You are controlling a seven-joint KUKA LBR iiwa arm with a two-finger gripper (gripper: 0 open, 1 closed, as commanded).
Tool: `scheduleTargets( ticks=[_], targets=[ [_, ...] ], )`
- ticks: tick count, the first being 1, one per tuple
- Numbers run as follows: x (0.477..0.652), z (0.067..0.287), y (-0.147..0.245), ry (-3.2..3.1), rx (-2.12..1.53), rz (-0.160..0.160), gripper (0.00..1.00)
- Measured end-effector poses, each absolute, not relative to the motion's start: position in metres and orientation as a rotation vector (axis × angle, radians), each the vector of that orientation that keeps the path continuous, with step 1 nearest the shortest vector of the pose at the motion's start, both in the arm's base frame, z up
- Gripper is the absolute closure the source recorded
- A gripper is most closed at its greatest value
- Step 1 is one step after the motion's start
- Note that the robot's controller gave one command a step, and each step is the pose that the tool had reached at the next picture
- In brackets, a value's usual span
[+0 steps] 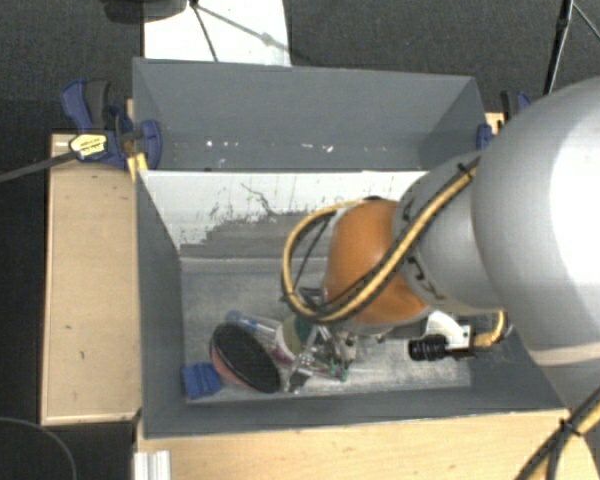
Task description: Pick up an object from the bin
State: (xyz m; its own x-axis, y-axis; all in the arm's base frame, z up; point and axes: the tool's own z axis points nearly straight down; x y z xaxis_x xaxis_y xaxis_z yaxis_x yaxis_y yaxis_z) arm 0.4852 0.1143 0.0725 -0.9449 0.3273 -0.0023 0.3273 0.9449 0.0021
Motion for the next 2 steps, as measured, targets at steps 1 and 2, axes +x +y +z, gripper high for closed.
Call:
scheduleTargets(
  ticks=[1,2],
  targets=[
    [0.4859,0.0739,0.1143,3.095,0.523,0.003,0.0],
    [0.4879,0.0752,0.1139,3.089,0.525,0.004,1.0]
  ],
)
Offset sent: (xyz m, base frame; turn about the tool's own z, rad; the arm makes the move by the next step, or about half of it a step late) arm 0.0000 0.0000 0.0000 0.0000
